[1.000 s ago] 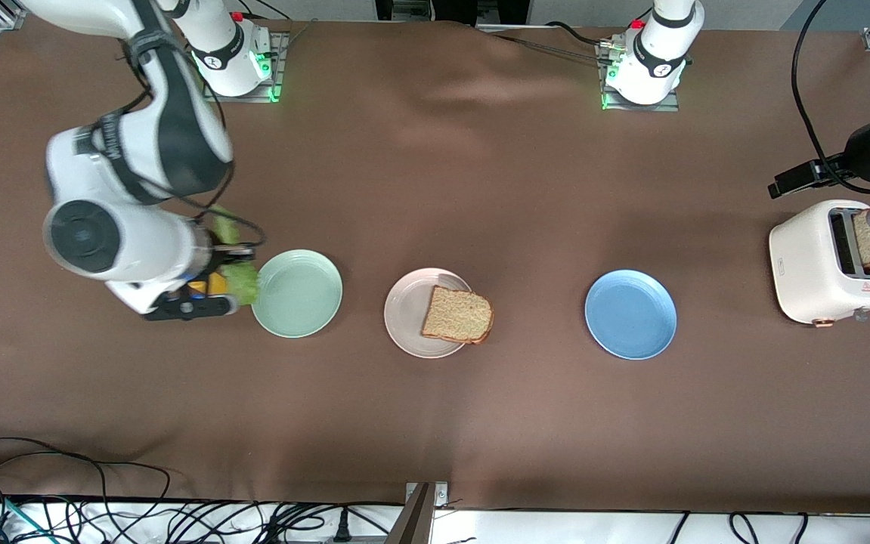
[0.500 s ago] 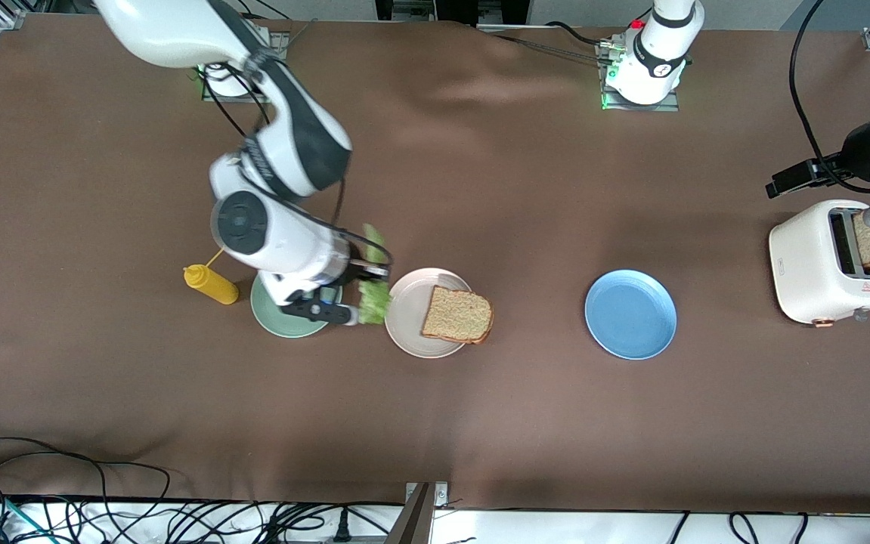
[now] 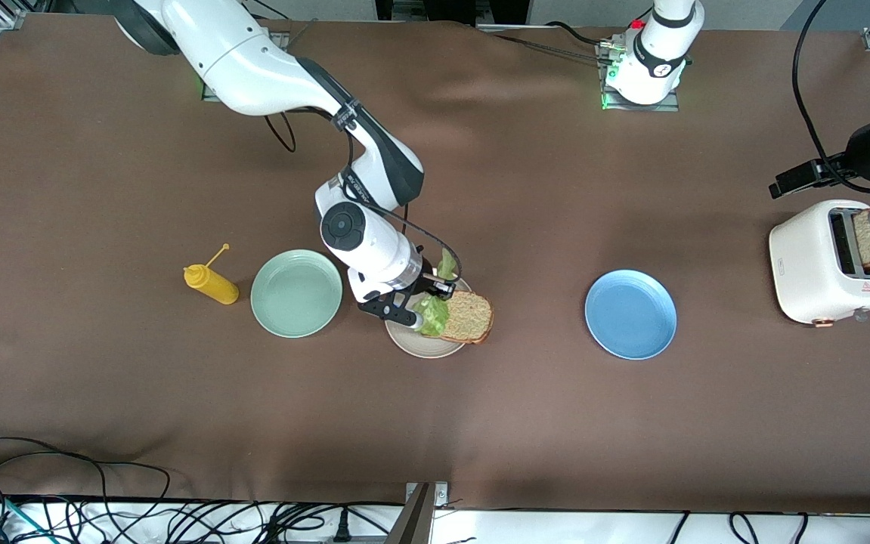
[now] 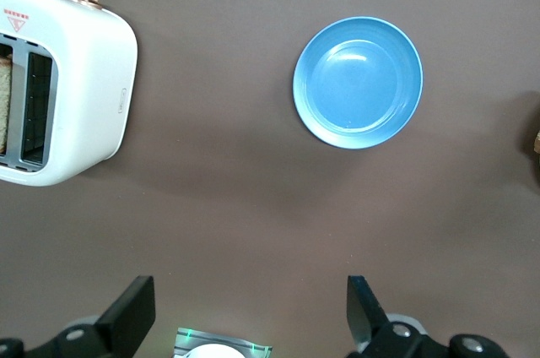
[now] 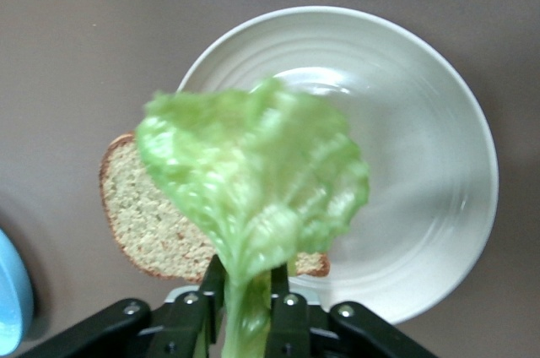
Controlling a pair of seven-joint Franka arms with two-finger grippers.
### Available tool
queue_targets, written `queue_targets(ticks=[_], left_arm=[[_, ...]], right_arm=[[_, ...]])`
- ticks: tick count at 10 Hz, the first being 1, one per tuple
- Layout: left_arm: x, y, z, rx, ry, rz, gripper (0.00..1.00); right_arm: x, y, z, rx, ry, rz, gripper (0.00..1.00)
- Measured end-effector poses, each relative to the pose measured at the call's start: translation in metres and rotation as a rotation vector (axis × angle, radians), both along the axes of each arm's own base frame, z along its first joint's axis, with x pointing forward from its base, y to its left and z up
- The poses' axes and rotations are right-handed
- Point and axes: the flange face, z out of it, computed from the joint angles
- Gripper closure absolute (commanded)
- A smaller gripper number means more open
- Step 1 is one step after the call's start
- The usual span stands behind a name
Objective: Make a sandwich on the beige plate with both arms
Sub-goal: 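Release the lettuce onto the bread and lift the right gripper, then move the right gripper back toward the yellow squeeze bottle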
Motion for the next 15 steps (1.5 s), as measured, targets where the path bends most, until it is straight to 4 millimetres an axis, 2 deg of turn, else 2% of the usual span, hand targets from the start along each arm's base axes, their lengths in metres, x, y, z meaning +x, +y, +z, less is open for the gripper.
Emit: queue_targets(ticks=[4, 6, 7, 8, 10, 13, 15], left_arm=[[0.0, 0.0, 0.0, 0.0, 0.0, -0.001, 0.0], [0.0, -0.001, 0.0, 0.0, 0.0, -0.002, 0.0], [0.0, -0.002, 0.0, 0.0, 0.0, -0.003, 0.0], [0.0, -0.002, 0.0, 0.0, 0.0, -0.004, 0.0], [0.0, -0.003, 0.0, 0.0, 0.0, -0.005, 0.0], [0.0, -0.004, 0.0, 0.0, 0.0, -0.007, 0.0], [0.0, -0.003, 0.0, 0.0, 0.0, -0.006, 0.0]], right_arm=[[0.006, 0.0, 0.013, 0.014, -0.021, -0.007, 0.0], [0.014, -0.008, 0.034, 0.008, -0.044, -0.009, 0.0], [0.019, -0.022, 0.048, -0.045, -0.036, 0.018, 0.0], [0.024, -0.041, 0.063, -0.124, -0.033, 0.076, 0.0], [0.035, -0.093, 0.1, -0.271, -0.023, 0.237, 0.0], [0.053, -0.2, 0.153, -0.401, 0.042, 0.509, 0.0], [0.06, -0.271, 0.17, -0.427, 0.101, 0.659, 0.0]])
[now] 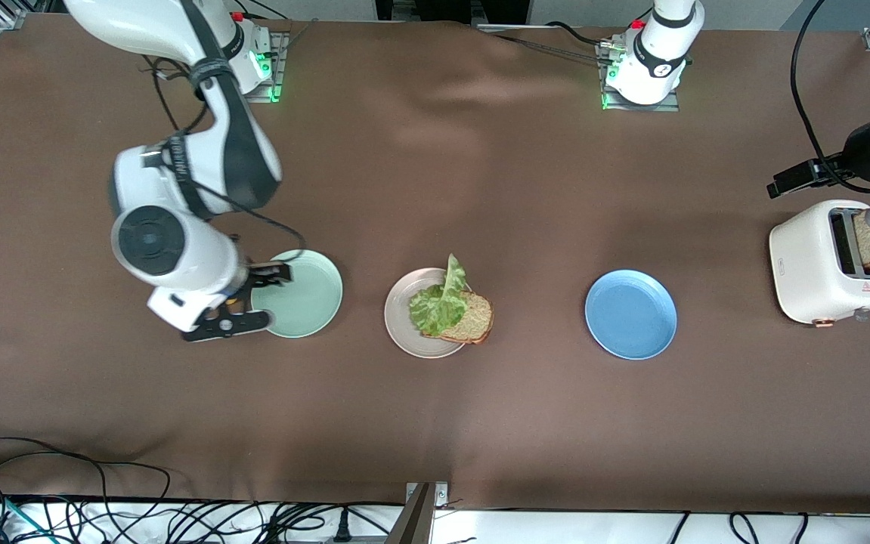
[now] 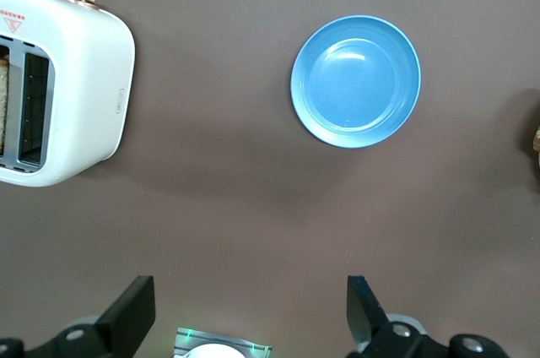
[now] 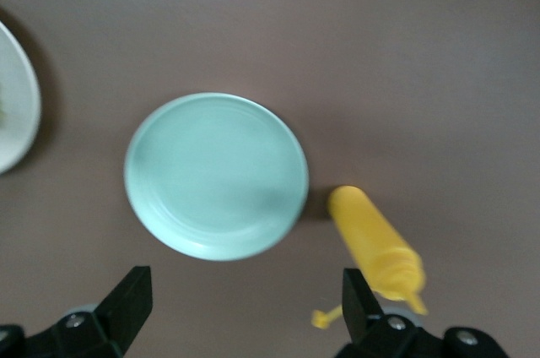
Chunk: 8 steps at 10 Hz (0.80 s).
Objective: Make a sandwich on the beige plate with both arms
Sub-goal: 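Move the right gripper back toward the yellow squeeze bottle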
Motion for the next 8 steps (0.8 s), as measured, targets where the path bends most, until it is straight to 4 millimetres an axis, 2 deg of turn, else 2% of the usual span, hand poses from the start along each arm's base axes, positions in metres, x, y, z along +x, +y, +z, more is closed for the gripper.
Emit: queue_targets(ticks=[2, 6, 7, 8], left_arm=[[0.0, 0.001, 0.0, 0.0, 0.0, 0.001, 0.0], [0.0, 0.001, 0.0, 0.0, 0.0, 0.002, 0.0], [0.0, 0.001, 0.0, 0.0, 0.0, 0.002, 0.0], [0.0, 0.001, 0.0, 0.0, 0.0, 0.002, 0.0]], right_arm=[[-0.006, -0.062, 0.003, 0.021, 0.062, 0.072, 0.0], [-0.036, -0.218, -0.018, 0.164, 0.184, 0.28, 0.0], [-0.038, -0.243, -0.024, 0.196, 0.185, 0.36, 0.0], [-0.037, -0.255, -0.032, 0.219, 0.166, 0.475, 0.0]])
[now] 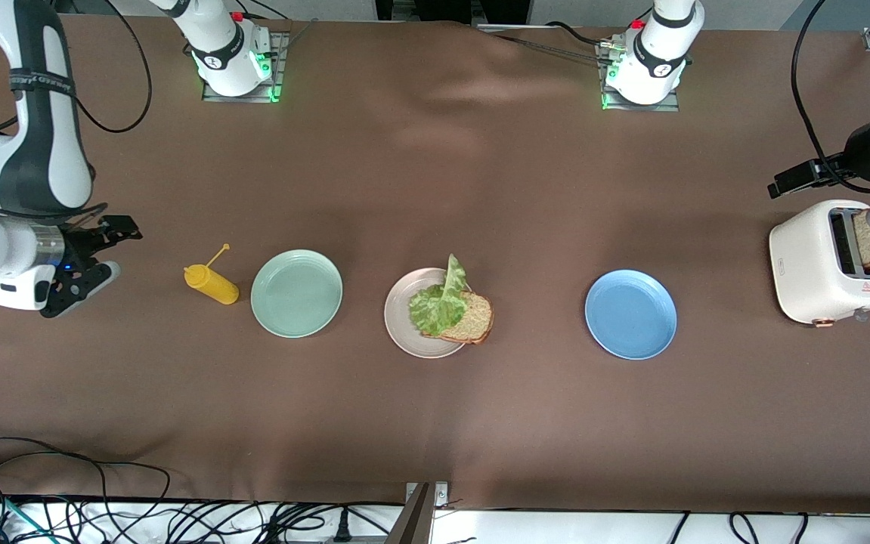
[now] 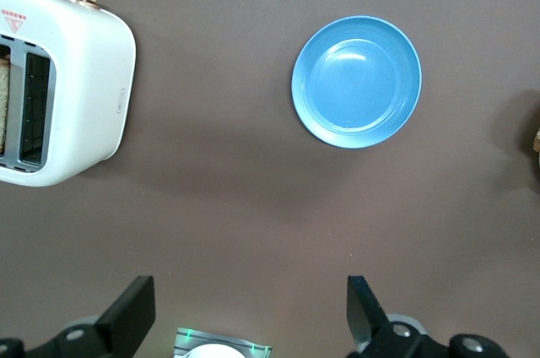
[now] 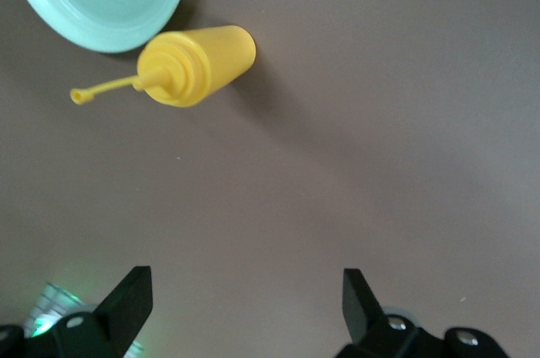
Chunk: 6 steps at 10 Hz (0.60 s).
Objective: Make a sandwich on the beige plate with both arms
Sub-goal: 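Move the right gripper back toward the yellow squeeze bottle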
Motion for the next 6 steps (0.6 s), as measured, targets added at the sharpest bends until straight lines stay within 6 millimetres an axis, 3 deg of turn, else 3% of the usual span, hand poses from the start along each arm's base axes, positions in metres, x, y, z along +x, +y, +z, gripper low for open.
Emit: queue_targets(ticks=[2, 4, 6], left_arm=[[0.0, 0.0, 0.0, 0.0, 0.0, 0.0, 0.0], [0.0, 0.0, 0.0, 0.0, 0.0, 0.001, 0.0], [0.0, 0.0, 0.0, 0.0, 0.0, 0.001, 0.0]], right_arm=[[0.005, -0.001, -0.023, 0.043, -0.052, 0.19, 0.0], [0.009, -0.007, -0.049, 0.082, -0.078, 0.246, 0.0], [0.009, -0.027, -0.092, 0.313, -0.137, 0.301, 0.0]])
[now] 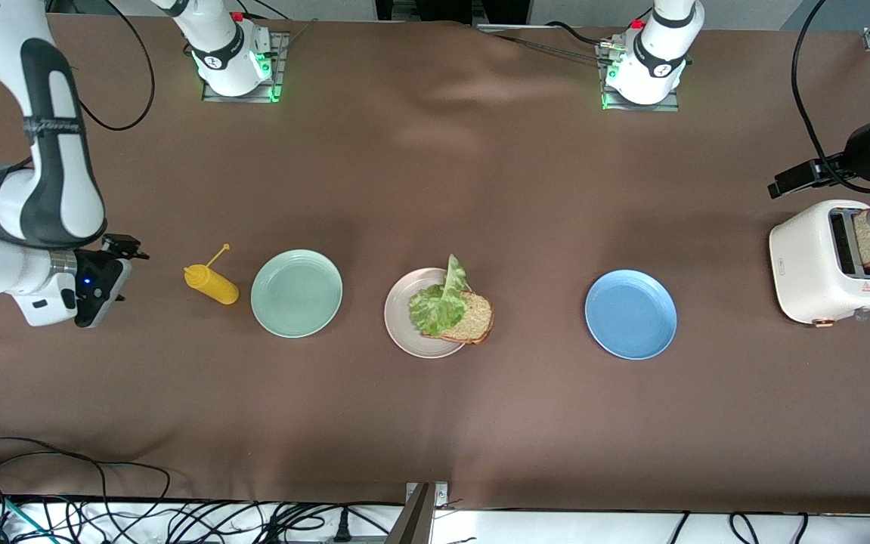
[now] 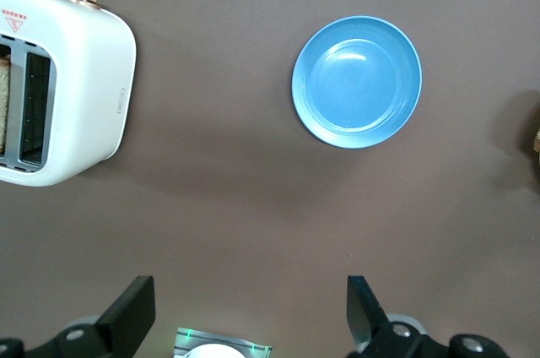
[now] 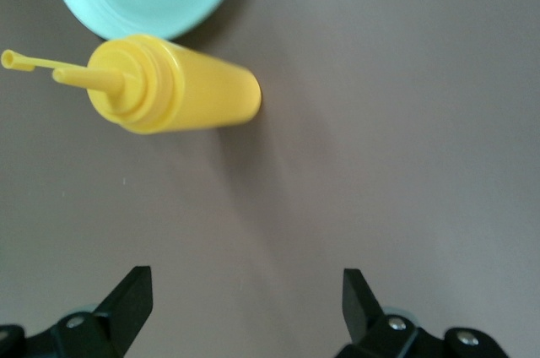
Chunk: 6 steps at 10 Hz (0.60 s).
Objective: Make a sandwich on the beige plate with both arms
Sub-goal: 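Move the right gripper back toward the yellow squeeze bottle, then grasp the yellow squeeze bottle with the right gripper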
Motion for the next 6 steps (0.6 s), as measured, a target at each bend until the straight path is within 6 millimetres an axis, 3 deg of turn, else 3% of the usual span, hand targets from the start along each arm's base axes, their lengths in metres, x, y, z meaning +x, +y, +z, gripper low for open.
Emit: queue_targets(ticks=[3, 6], left_arm=[[0.0, 0.0, 0.0, 0.0, 0.0, 0.0, 0.0], [0.0, 0.0, 0.0, 0.0, 0.0, 0.0, 0.0]], right_arm=[[-0.005, -0.04, -0.058, 0.297, -0.123, 0.065, 0.0], [-0.013, -0.031, -0.104, 0.542, -0.204, 0.092, 0.0]])
